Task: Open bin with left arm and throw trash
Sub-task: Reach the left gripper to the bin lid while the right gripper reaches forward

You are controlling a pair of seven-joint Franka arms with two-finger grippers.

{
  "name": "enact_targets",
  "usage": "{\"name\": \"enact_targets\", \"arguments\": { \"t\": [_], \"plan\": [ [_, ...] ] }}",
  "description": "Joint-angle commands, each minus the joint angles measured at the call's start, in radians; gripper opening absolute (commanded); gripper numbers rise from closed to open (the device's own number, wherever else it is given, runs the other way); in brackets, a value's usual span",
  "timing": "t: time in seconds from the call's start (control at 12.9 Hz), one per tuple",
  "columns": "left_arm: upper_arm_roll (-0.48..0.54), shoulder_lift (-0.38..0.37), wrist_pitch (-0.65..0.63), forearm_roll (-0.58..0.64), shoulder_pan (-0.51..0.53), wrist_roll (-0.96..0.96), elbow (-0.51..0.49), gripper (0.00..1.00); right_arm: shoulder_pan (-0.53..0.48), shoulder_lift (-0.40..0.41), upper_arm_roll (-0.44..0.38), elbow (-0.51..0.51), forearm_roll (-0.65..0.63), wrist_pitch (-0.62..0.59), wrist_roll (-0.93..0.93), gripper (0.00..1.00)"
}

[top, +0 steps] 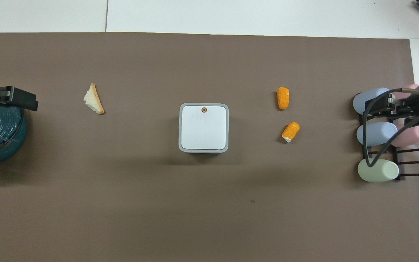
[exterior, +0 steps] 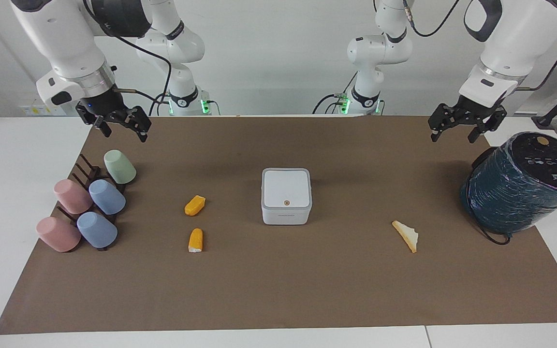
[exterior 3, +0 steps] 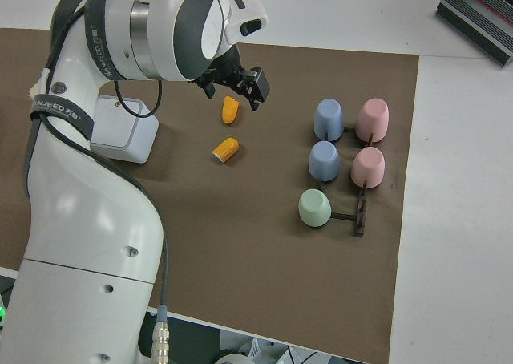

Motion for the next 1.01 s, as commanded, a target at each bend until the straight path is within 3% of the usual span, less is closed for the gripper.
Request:
{"name": "enact_targets", "arguments": {
  "t": [0.0,0.23,0.39,0.7,0.77,0.93],
  "plan": [
    [0.003,-0.028,0.032,0.009,-0.004,0.003,-0.039,1.0,-0.007,-0.018,-0.002,-0.02,0.019,-0.009,-0.03,1.0],
    [0.001,-0.031,0.035,0.009,-0.045,0.007,-0.048,1.0,0.004,-0.017,-0.001,-0.012,0.007,0.0,-0.039,1.0],
    [0.0,-0.068,0.076,0.009,-0.054,-0.005,-0.122,1.0,0.016,-0.023,0.003,-0.014,0.004,-0.01,-0.036,1.0],
    [-0.002,-0.138,0.339,0.003,-0.201,-0.274,-0.32,1.0,0.029,-0.032,0.004,-0.02,-0.007,0.037,-0.041,1.0],
    [-0.002,-0.148,0.364,0.0,-0.237,-0.331,-0.353,0.9,0.027,-0.028,0.006,-0.027,-0.007,0.092,-0.042,1.0],
    [-0.002,-0.148,0.395,-0.036,-0.27,-0.388,-0.362,0.56,0.03,-0.002,0.007,-0.035,-0.007,0.15,-0.039,1.0]
  ]
}}
